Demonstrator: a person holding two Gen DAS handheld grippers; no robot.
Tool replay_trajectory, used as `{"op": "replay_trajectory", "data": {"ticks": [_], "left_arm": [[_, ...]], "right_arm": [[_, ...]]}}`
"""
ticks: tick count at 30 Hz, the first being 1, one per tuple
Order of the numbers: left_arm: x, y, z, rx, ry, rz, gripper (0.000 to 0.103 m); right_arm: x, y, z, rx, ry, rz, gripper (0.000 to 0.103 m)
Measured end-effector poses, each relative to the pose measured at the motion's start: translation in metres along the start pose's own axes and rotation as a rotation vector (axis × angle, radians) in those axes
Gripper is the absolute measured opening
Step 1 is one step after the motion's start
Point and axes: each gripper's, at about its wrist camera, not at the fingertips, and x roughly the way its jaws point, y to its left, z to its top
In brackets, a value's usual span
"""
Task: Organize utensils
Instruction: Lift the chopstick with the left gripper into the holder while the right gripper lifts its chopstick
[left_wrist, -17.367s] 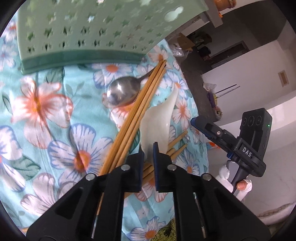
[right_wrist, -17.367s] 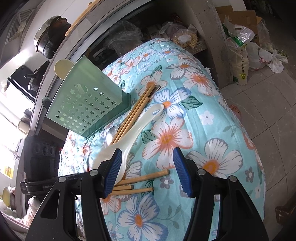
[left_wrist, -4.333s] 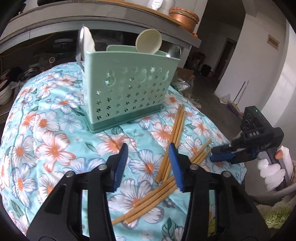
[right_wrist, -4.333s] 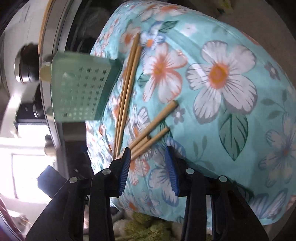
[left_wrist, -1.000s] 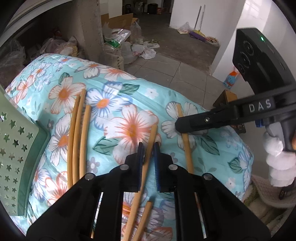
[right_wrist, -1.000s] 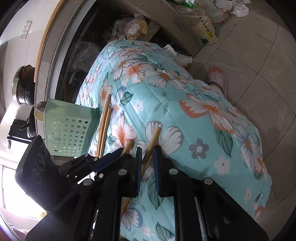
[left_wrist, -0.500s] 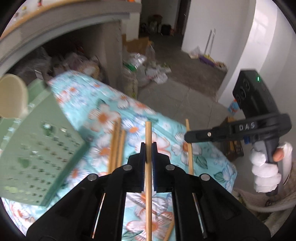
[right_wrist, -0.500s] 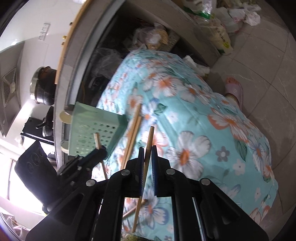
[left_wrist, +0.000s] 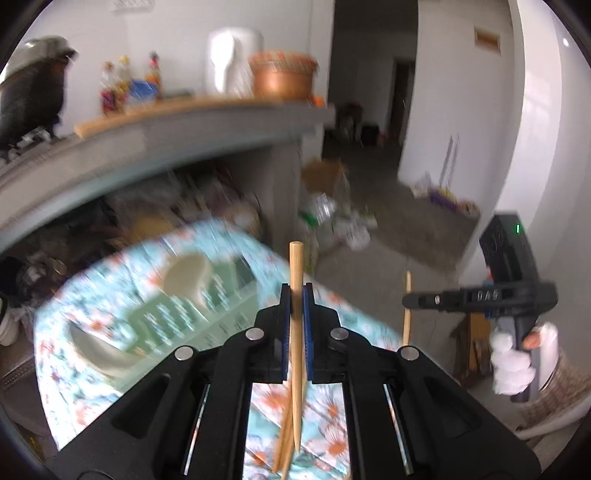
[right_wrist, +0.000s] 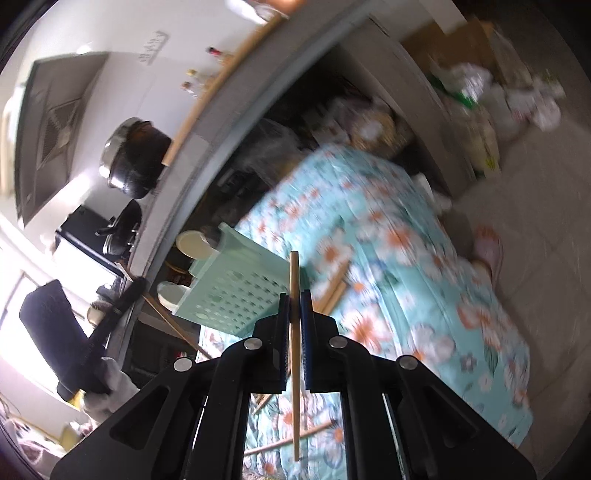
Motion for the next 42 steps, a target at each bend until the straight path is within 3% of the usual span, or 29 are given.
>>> {"op": "replay_trajectory", "data": {"ticks": [8, 14, 17, 26, 38, 40, 42], "left_arm": [[-0.093, 0.035, 0.045, -0.065, -0.307, 0.107, 0.006], [-0.128, 0.056, 0.062, -0.114, -0.453, 0.182, 0.006], [-0.123, 0.071, 0.063, -0.138, -0.456, 0.206, 0.005], [-0.047, 0.102, 0.031, -0.183, -0.353, 0.252, 0.005], [-0.018, 0.131, -0.005, -0.251, -0.274, 0.259, 0.006], [-0.02, 0.134, -0.007, -0.257, -0.278, 0.254, 0.008], [-0.024, 0.136, -0.01, -0.261, -0.288, 0.259, 0.024]], "right_arm": [[-0.019, 0.047, 0.032, -0.14, -0.083, 0.022, 0.006], [-0.029, 0.075, 0.053, -0.205, -0.128, 0.062, 0.006], [-0.038, 0.092, 0.064, -0.249, -0.161, 0.077, 0.006], [-0.048, 0.144, 0.091, -0.357, -0.228, 0.142, 0.006], [-0.003, 0.204, 0.117, -0.446, -0.223, 0.214, 0.006], [0.009, 0.212, 0.117, -0.463, -0.224, 0.21, 0.006], [0.018, 0.218, 0.117, -0.476, -0.225, 0.202, 0.006]]}}
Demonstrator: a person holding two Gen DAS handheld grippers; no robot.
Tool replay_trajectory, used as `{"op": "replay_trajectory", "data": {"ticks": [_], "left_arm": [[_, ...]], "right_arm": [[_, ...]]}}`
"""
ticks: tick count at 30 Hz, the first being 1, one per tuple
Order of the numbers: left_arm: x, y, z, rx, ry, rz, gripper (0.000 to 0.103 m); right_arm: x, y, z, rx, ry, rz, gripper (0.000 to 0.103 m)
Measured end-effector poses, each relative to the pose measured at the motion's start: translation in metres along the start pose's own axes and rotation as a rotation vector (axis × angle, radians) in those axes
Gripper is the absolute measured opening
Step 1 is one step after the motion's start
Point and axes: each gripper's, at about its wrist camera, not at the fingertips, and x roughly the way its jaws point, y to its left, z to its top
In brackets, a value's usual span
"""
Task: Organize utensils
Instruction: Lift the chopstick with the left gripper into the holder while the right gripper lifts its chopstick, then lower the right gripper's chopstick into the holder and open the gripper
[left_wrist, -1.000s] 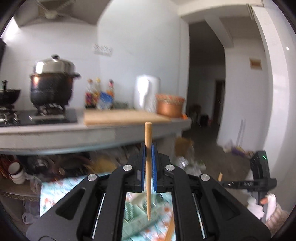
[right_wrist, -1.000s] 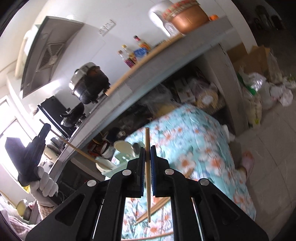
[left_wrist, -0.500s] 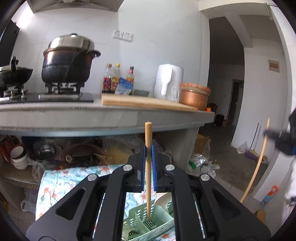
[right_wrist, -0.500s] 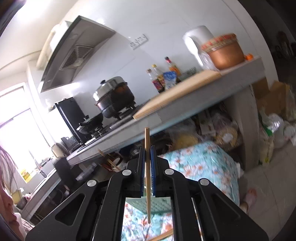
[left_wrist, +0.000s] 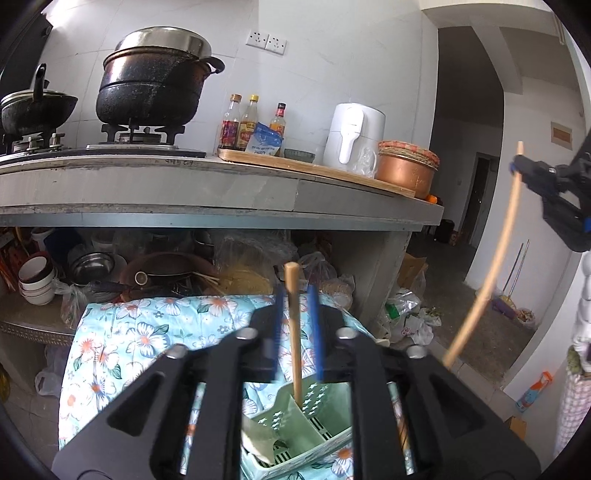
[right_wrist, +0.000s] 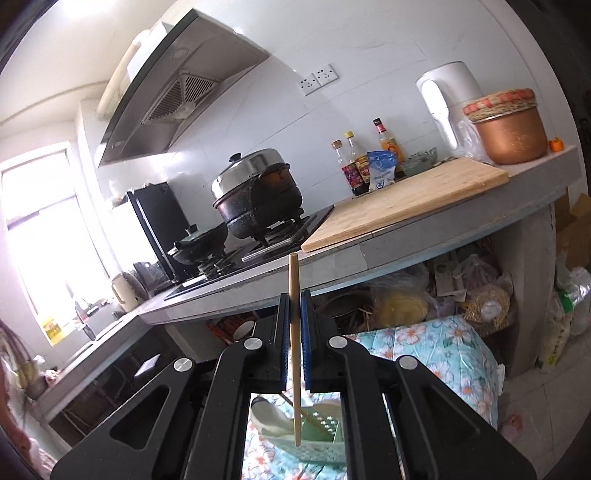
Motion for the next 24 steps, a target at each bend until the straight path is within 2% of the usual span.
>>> {"op": "replay_trajectory", "data": {"ticks": [3, 6, 13, 21, 22, 24], "left_arm": [[-0.007, 0.004, 0.0, -0.012, -0.016, 0.012, 0.037], [-0.018, 0.008, 0.001, -0.025, -0.034, 0.018, 0.043], [-0.054, 0.016, -0.008, -0.028, -0.074, 0.03, 0.055], [-0.081, 0.029, -0.033, -0.084, -0.04, 0.041, 0.064], [-0.082, 0.029, -0.036, -0.087, -0.033, 0.044, 0.064], [-0.084, 0.029, -0.04, -0.09, -0.019, 0.044, 0.065]], "right_arm": [[0.021, 0.005, -0.001, -0.02, 0.014, -0.007, 0.006], [0.038, 0.008, -0.006, -0.037, 0.028, -0.025, 0.006], [0.073, 0.007, -0.027, -0.076, 0.085, -0.086, 0.006], [0.108, 0.01, -0.059, -0.143, 0.206, -0.135, 0.008], [0.111, 0.01, -0.062, -0.148, 0.219, -0.143, 0.01], [0.11, 0.01, -0.063, -0.156, 0.219, -0.155, 0.027]]}}
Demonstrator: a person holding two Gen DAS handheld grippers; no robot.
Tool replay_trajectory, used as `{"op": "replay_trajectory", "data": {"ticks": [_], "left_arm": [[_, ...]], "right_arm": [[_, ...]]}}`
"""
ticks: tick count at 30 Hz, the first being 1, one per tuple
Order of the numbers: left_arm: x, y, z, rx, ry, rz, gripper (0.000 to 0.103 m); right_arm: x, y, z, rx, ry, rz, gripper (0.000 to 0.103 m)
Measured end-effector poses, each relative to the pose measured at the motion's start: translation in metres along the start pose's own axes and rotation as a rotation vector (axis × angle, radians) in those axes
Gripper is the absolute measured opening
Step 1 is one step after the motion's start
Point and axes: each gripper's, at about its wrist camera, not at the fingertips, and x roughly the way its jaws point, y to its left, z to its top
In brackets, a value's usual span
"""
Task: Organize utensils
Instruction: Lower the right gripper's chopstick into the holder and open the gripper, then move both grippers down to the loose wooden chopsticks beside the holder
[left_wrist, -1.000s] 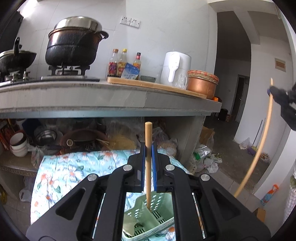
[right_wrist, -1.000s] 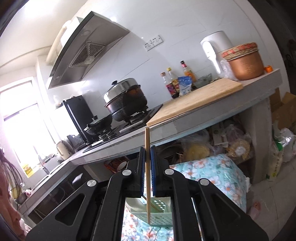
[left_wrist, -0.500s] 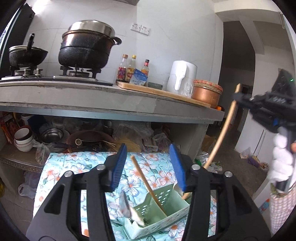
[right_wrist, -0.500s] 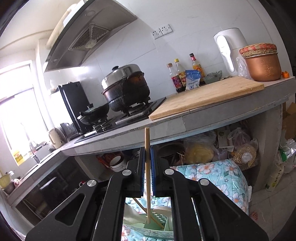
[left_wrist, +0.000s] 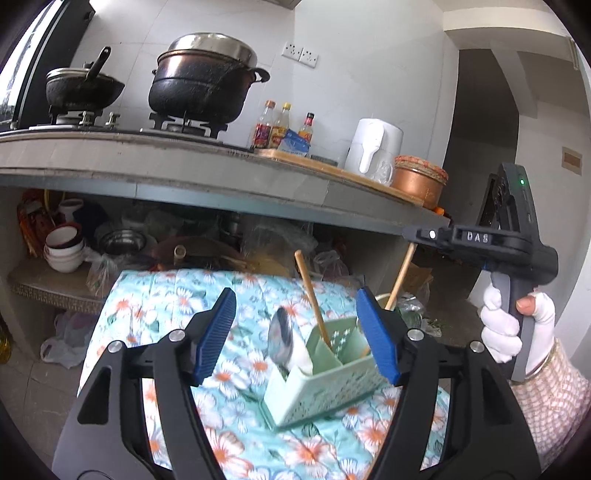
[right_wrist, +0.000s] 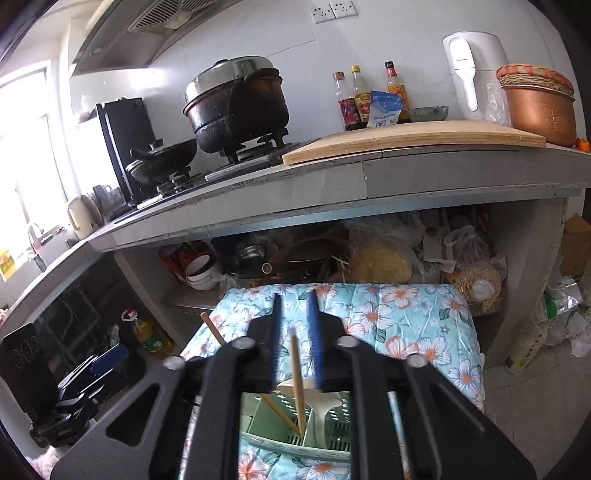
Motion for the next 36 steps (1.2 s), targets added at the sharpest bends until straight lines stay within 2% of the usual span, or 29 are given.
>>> {"op": "replay_trajectory", "data": {"ticks": [1, 4, 9, 13, 15, 18, 23, 26, 30, 33, 36], "left_arm": [[-0.001, -0.001, -0.002, 0.001, 0.006, 0.001, 0.065], [-0.004, -0.003, -0.007, 0.007, 0.013, -0.004, 0.067], [-0.005, -0.009, -0.013, 0.008, 0.027, -0.021, 0.069], [-0.007, -0.015, -0.018, 0.03, 0.033, -0.031, 0.072], [-0.006, -0.018, -0.025, 0.047, 0.048, -0.043, 0.074], [-0.001, -0.02, -0.035, 0.063, 0.08, -0.064, 0.075], [0.016, -0.023, -0.058, 0.038, 0.17, -0.127, 0.075], [0.024, -0.025, -0.073, 0.03, 0.214, -0.155, 0.075], [0.034, -0.027, -0.086, 0.039, 0.261, -0.17, 0.075], [0.036, -0.027, -0.091, 0.045, 0.275, -0.178, 0.075], [0.038, -0.026, -0.095, 0.035, 0.284, -0.185, 0.075]], "right_arm": [[-0.003, 0.0, 0.0, -0.001, -0.009, 0.0, 0.037], [-0.014, 0.0, 0.004, -0.009, -0.046, -0.016, 0.043], [-0.049, -0.009, 0.006, 0.022, -0.104, -0.034, 0.045], [-0.08, -0.023, -0.012, 0.085, -0.079, -0.015, 0.048], [-0.087, -0.034, -0.026, 0.129, -0.031, -0.001, 0.048], [-0.09, -0.055, -0.061, 0.242, 0.108, 0.024, 0.048], [-0.073, -0.082, -0.143, 0.472, 0.422, 0.043, 0.048], [-0.059, -0.082, -0.191, 0.606, 0.592, 0.084, 0.048], [-0.049, -0.066, -0.247, 0.746, 0.748, 0.137, 0.048], [-0.043, -0.057, -0.28, 0.825, 0.819, 0.147, 0.045], [-0.041, -0.057, -0.298, 0.9, 0.813, 0.14, 0.041]]}}
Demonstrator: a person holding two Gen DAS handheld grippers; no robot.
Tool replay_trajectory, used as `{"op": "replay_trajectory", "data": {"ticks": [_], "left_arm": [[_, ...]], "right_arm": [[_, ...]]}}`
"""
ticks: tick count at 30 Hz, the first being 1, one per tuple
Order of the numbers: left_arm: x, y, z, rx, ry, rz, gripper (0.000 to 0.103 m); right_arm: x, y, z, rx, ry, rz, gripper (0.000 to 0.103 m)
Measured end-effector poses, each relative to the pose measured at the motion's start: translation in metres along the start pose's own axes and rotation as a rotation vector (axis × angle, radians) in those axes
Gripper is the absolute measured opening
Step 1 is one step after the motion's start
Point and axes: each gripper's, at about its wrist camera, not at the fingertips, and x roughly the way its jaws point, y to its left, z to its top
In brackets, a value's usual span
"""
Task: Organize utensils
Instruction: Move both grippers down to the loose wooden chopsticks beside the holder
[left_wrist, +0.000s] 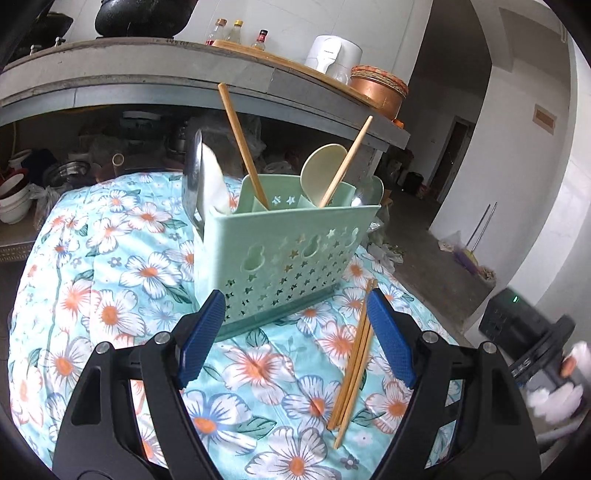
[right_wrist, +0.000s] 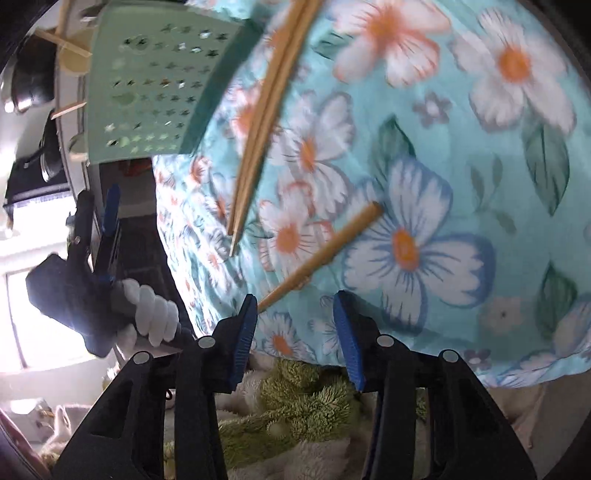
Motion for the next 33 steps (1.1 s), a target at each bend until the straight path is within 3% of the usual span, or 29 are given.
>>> {"op": "replay_trajectory", "data": {"ticks": [11, 16, 26, 33], "left_arm": [[0.002, 0.004, 0.001, -0.009, 0.01, -0.028, 0.075], [0.004, 0.001, 0.001, 0.004, 0.021, -0.026, 0.075], [0.014, -0.012, 0.001, 0.016, 0.049, -0.026, 0.075], [0.025, -0.023, -0.001, 0.048, 0.085, -0.014, 0.075]], "right_arm": [[0.006, -0.023, 0.005, 0.154, -0.17, 0.066, 0.014], [-0.008, -0.033, 0.011, 0.16, -0.247, 0.081, 0.011], [-0.076, -0.037, 0.039, 0.099, -0.532, -0.044, 0.011], [-0.069, -0.045, 0.054, 0.106, -0.499, -0.036, 0.012]]}}
